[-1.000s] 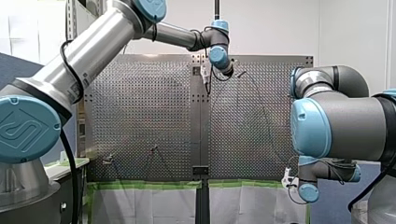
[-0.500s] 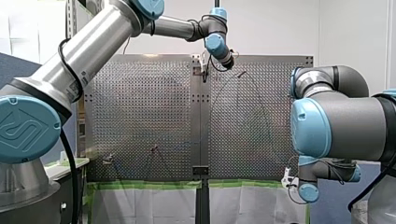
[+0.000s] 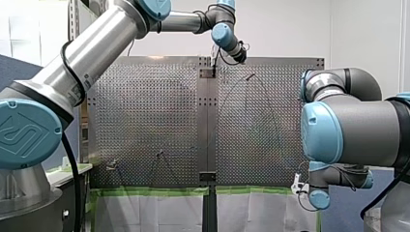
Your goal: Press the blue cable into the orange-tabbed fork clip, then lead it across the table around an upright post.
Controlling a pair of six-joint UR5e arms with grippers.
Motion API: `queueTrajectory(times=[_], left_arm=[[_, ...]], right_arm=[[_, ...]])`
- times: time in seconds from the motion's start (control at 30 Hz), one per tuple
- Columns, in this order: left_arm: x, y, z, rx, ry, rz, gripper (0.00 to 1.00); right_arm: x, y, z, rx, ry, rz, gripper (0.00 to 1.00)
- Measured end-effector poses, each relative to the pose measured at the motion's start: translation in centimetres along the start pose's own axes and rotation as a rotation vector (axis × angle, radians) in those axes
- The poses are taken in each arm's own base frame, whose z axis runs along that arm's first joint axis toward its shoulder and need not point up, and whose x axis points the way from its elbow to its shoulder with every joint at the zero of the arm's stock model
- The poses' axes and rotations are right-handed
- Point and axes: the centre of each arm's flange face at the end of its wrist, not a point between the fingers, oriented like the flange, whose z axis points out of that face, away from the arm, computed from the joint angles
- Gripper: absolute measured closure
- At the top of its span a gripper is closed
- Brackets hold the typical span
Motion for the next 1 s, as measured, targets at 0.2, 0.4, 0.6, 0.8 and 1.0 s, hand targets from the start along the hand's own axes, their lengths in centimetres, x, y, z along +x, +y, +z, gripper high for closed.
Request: queueTrajectory(times=[0.2, 0.4, 0.6, 0.8, 1.0], left_arm=[[1.5, -0.6, 0.7, 0.005, 0.055, 0.025, 0.01], [3.6, -0.5, 0.8, 0.001, 0.134, 0.061, 0.01], [4.5, -0.3, 0.3, -0.001, 0.192, 0.081, 0.01], [4.0, -0.3, -0.1, 0.004, 0.209, 0.082, 0.01], [2.4, -0.9, 0.3, 0.041, 0.143, 0.032, 0.01]], right_arm=[[0.1, 0.0, 0.2, 0.0, 0.005, -0.001, 1.0], [0.5, 0.3, 0.7, 0.005, 0.011, 0.0, 1.0], [0.9, 0.4, 1.2, 0.014, 0.015, 0.001, 1.0], [1.2, 0.2, 1.6, 0.027, 0.02, 0.001, 1.0], [1.2, -0.1, 1.6, 0.035, 0.019, 0.0, 1.0]])
